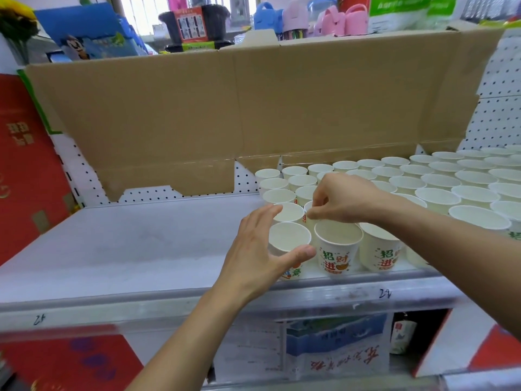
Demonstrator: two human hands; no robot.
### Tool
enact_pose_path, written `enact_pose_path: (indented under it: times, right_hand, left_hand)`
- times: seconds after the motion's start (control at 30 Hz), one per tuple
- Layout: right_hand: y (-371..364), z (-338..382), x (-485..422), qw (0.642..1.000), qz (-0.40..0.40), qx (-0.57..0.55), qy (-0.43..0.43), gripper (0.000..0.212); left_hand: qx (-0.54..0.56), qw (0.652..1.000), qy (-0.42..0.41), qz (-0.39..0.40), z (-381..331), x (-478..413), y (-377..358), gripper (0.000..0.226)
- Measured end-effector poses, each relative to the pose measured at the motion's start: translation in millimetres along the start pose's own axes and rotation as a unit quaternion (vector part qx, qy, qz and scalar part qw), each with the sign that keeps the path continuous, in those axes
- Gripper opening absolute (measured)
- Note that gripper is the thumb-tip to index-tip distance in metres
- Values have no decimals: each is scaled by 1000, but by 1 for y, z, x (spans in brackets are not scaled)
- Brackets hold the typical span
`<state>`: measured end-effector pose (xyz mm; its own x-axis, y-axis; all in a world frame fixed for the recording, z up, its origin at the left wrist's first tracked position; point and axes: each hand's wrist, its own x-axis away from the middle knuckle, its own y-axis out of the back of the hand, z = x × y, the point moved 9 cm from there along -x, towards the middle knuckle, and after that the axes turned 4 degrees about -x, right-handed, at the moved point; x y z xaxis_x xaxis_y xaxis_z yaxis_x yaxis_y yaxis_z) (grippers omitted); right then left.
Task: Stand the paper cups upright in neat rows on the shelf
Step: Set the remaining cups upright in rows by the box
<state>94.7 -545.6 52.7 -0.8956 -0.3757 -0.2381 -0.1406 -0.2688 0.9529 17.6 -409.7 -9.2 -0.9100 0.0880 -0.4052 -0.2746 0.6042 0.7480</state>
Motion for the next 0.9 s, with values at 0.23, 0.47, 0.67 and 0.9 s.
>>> enact_pose_path:
  times: [0.23, 0.47, 0.67, 0.9]
  right_hand:
    - [29, 3, 42, 983, -44, -151, 95, 29]
    - [13, 0, 79, 987, -10, -26, 158, 16]
    - [14, -3, 85, 987, -28, -28, 158, 11]
    - [13, -6, 87, 988, -33, 14, 148, 14]
  left_hand:
    - [14, 999, -32, 1, -1, 6, 8, 94]
    - [21, 993, -104, -52, -11, 14, 24, 35]
    - [32, 994, -96, -42, -18, 9, 16, 13]
    - [19, 994, -89, -64, -24, 10, 12, 17]
